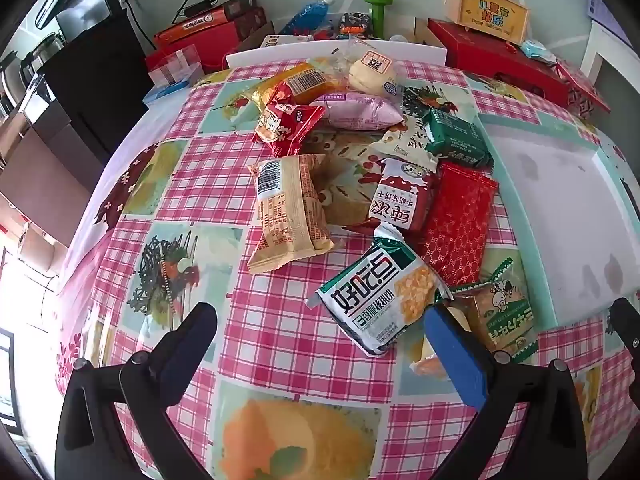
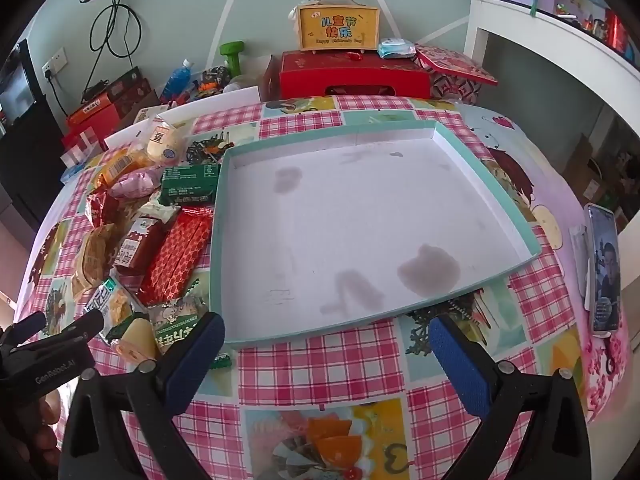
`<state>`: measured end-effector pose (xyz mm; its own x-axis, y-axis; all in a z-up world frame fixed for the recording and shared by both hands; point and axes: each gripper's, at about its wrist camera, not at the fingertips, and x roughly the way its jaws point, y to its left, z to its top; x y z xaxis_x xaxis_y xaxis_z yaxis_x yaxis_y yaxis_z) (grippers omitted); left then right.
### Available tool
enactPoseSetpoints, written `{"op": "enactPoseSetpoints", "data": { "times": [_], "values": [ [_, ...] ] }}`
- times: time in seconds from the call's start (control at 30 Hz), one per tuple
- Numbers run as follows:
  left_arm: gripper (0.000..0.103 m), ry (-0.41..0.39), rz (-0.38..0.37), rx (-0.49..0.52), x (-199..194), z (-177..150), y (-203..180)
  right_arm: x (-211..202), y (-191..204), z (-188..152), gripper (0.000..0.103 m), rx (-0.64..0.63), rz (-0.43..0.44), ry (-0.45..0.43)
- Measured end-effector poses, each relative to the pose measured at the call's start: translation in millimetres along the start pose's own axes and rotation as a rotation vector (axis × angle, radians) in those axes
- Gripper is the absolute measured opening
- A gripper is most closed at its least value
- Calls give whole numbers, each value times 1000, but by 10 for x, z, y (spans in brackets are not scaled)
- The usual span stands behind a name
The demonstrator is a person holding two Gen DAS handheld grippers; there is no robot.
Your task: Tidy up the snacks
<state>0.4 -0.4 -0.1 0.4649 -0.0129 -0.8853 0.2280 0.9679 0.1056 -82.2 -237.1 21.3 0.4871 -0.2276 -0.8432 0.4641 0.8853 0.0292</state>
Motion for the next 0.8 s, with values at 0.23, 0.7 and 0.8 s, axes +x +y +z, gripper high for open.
{"op": "enactPoseSetpoints", "data": {
  "times": [0.23,0.7,0.8],
  "values": [
    [103,-23,-24,-14,-11,56,-22,17,2,5,103,0,-1,-3],
    [103,-30,-43,-11,13,27,-54,70,-34,7,103,28,18,7],
    [103,-28,-59,-24,14,23,-39,77,-40,7,103,30,18,11]
  ]
}}
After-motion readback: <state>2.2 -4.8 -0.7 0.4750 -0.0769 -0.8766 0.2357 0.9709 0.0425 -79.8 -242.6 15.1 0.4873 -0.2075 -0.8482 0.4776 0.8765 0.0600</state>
